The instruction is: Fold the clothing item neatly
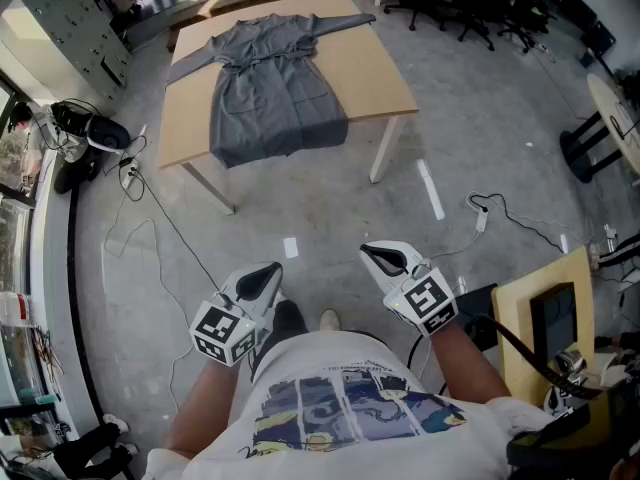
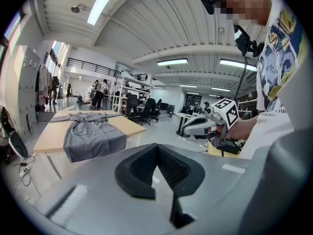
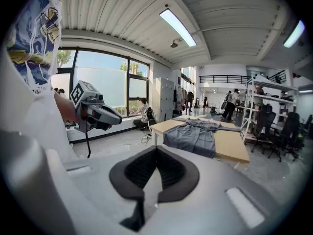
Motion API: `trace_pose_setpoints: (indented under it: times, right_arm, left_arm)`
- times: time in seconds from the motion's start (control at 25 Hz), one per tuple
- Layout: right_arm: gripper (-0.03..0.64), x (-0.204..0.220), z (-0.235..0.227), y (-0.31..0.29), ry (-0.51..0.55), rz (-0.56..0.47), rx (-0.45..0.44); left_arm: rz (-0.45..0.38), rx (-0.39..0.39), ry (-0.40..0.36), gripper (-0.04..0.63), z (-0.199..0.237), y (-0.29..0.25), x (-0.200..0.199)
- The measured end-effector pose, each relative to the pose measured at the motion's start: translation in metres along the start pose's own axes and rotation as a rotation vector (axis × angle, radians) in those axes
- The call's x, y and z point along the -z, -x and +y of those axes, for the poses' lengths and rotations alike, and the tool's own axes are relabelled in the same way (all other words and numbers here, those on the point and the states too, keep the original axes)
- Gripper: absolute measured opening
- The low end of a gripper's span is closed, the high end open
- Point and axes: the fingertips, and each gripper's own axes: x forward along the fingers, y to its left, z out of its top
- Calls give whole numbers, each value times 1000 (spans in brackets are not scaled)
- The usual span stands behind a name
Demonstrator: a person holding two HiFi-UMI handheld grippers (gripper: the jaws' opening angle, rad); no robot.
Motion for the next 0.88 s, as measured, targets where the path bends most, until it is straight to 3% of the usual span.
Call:
trace_pose_setpoints:
  times: [0.88]
  right_arm:
    - [3, 22, 2, 1, -71, 0, -27]
  left_arm:
    - [22, 10, -13, 6, 4, -15, -12]
